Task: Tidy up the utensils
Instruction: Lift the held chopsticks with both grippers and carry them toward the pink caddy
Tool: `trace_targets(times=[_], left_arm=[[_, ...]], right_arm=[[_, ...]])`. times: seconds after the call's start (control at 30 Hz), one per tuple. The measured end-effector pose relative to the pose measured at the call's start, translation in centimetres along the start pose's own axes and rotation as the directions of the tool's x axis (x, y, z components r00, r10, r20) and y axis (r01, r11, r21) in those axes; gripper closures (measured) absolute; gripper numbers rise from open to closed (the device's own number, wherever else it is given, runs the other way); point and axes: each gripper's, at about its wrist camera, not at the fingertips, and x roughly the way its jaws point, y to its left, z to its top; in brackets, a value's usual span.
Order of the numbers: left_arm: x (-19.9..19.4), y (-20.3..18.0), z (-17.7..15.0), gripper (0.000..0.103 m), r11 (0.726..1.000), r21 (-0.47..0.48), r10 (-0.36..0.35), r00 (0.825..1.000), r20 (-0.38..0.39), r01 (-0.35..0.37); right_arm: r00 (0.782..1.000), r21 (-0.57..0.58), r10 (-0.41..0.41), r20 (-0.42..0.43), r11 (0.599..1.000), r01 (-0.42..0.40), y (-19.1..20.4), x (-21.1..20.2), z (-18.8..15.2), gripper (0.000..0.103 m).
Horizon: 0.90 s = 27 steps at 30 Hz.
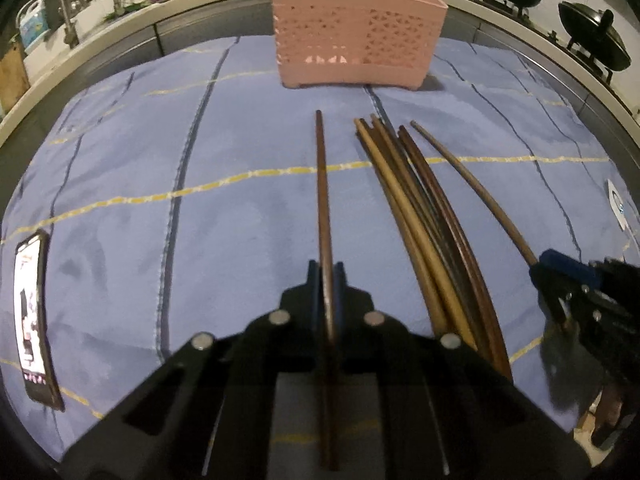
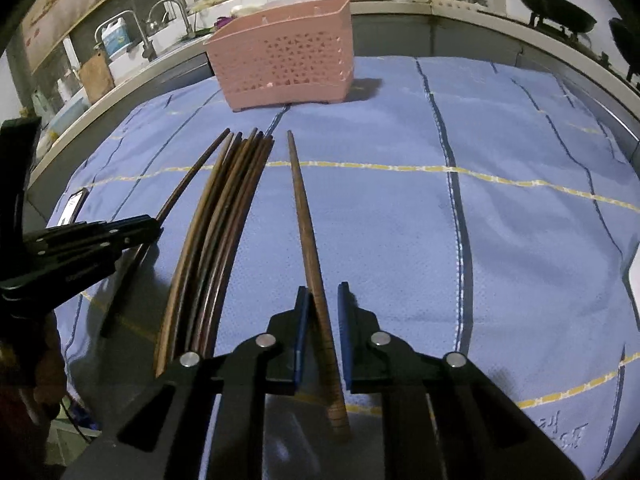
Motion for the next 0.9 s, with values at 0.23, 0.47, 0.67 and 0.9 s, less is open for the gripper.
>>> trace_targets(times=[0.23,0.47,0.67,0.9], left_arm=[[1.8,0.1,3.2,0.096,0.999,0.037,0.036,0.999,-0.016,-0.035],[3.8,0.4,6.9,0.081,0.997,0.035,0.068,0.998,-0.014,-0.067],[5.5,1.1,9.7,0.072,0.998,0.011,0.063,0.998,-0.017,-0.062],[6.5,1.5,11.5,0.098,1.000,0.013,-0.028,0.999,-0.019,0.028]], right_arm=[[0.995,-0.028,0.053,-0.088,0.998,-0.055,0.5,2.3,4.0,0.088],[0.994,-0.071,0.029,-0.107,0.997,-0.036,1.3,4.8,7.7,0.087],[0.991,-0.122,0.003,-0.132,0.992,-0.019,2.0,6.6,10.3,0.087],[0.986,-0.153,0.030,-0.163,0.987,-0.055,2.2,7.8,12.1,0.099]])
